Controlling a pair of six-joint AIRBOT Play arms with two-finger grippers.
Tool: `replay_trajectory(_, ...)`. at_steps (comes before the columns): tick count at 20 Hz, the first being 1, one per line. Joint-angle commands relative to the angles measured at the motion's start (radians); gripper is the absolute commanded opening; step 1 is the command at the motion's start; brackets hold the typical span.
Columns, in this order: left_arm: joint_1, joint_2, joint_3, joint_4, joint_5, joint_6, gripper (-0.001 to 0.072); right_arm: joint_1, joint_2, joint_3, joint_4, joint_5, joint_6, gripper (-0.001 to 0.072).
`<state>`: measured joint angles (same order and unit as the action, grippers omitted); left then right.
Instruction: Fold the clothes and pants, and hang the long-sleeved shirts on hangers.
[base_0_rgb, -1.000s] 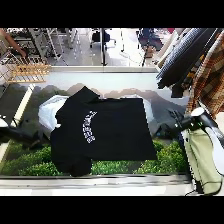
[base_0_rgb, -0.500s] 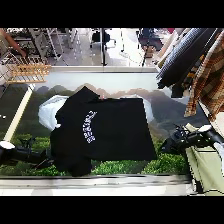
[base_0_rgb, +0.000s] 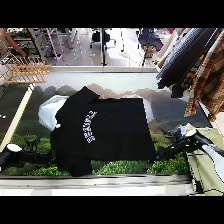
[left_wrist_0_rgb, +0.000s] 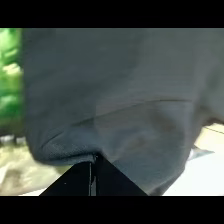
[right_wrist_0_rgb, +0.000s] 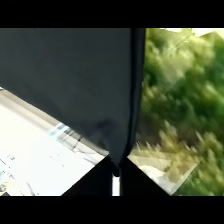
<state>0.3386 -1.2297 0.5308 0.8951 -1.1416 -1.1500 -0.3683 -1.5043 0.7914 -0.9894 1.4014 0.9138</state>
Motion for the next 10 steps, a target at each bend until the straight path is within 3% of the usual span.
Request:
replay_trajectory(1,0.024,0.037,0.027,-0.120,-0.080,0.058,0.0003,0.019,0.061,0.005,0.021,0.032,-0.016,0.0020)
replay_trajectory(7,0.239,0.246,0.346,-0.449,-0.390,0.096,0.0000,0.016,0.443,0.172,0.018,0.127,-0.014,0.0017)
replay_trajectory(10,0.334,0.338,0.514,-0.844,-0.426,0.095,0.0000,0.016,0.657,0.365,0.017,0.154,-0.006,0.0017)
